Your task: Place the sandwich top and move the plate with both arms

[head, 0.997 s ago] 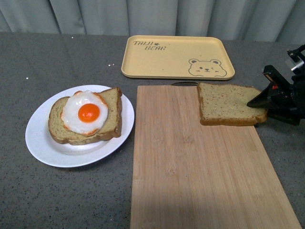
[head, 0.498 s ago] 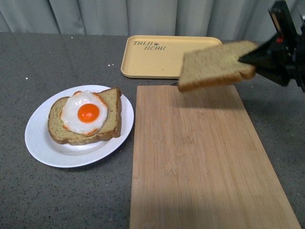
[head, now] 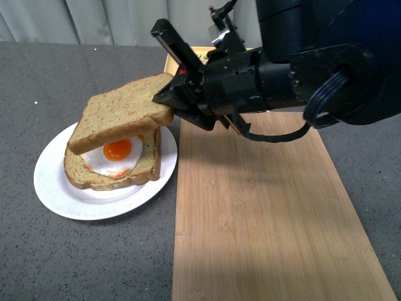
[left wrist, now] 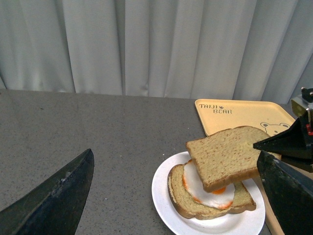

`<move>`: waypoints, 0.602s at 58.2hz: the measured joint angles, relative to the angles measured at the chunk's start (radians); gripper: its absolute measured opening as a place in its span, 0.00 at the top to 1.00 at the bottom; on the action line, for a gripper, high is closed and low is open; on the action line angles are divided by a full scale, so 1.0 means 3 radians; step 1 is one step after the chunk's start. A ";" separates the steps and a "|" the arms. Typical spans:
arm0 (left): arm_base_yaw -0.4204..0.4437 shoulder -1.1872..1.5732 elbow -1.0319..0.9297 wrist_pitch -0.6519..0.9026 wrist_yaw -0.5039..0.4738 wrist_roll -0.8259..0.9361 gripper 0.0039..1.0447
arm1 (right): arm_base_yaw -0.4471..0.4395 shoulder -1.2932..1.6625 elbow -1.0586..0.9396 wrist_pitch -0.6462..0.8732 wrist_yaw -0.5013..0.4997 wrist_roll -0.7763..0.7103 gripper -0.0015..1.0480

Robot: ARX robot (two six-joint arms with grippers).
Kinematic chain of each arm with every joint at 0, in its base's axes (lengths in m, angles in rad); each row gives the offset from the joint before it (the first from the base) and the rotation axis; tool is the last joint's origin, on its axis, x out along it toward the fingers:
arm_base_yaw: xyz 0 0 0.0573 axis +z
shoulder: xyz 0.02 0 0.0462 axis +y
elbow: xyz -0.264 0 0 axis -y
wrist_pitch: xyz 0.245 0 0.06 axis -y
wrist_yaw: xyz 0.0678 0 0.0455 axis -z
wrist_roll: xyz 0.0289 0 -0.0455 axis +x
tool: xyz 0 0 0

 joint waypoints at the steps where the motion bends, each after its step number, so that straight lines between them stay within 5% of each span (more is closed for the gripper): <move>1: 0.0000 0.0000 0.0000 0.0000 0.0000 0.0000 0.06 | 0.0009 0.0010 0.0010 -0.0003 0.0000 0.0004 0.97; 25: 0.0000 0.0000 0.0000 0.0000 0.0000 0.0000 0.06 | 0.0195 0.0336 0.0210 -0.0135 0.0111 -0.0033 0.96; 35: 0.0000 0.0000 0.0000 0.0000 0.0000 0.0000 0.06 | 0.0151 0.0146 -0.0009 -0.0168 0.0462 -0.0390 0.61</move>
